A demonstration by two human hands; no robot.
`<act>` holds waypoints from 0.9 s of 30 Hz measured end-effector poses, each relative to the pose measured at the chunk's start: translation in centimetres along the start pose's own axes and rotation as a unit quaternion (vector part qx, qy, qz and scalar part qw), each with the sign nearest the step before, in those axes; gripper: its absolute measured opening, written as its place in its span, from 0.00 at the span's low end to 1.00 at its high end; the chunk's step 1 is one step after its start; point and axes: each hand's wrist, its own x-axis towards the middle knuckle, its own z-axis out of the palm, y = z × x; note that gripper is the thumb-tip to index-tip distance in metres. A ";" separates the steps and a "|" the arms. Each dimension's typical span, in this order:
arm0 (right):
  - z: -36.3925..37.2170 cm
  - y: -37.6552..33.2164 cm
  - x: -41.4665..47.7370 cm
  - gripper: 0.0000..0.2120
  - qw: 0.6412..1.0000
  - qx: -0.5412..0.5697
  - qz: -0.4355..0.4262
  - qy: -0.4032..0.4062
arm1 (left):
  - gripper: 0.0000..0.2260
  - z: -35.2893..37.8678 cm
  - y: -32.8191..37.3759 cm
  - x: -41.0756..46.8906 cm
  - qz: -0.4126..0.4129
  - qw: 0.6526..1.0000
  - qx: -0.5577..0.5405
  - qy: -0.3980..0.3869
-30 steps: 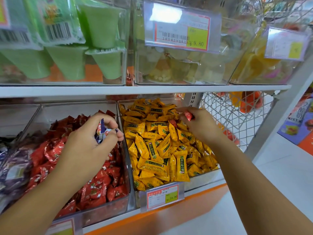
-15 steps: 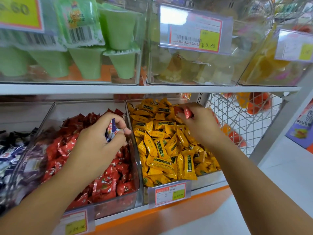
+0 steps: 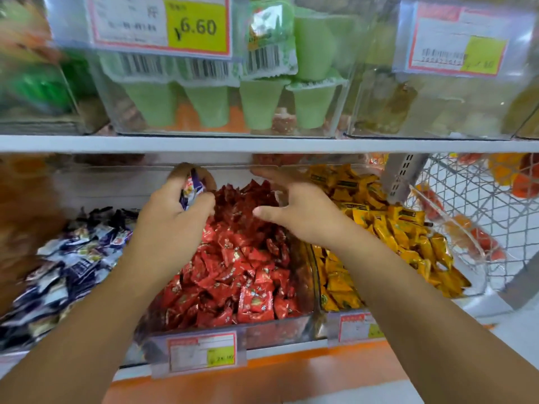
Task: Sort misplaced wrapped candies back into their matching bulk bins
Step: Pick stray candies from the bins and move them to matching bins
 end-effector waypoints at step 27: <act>-13.8 12.1 -6.5 0.14 0.964 -0.180 0.167 0.103 | 0.33 10.0 2.6 -0.1 0.104 0.981 -0.059 -0.150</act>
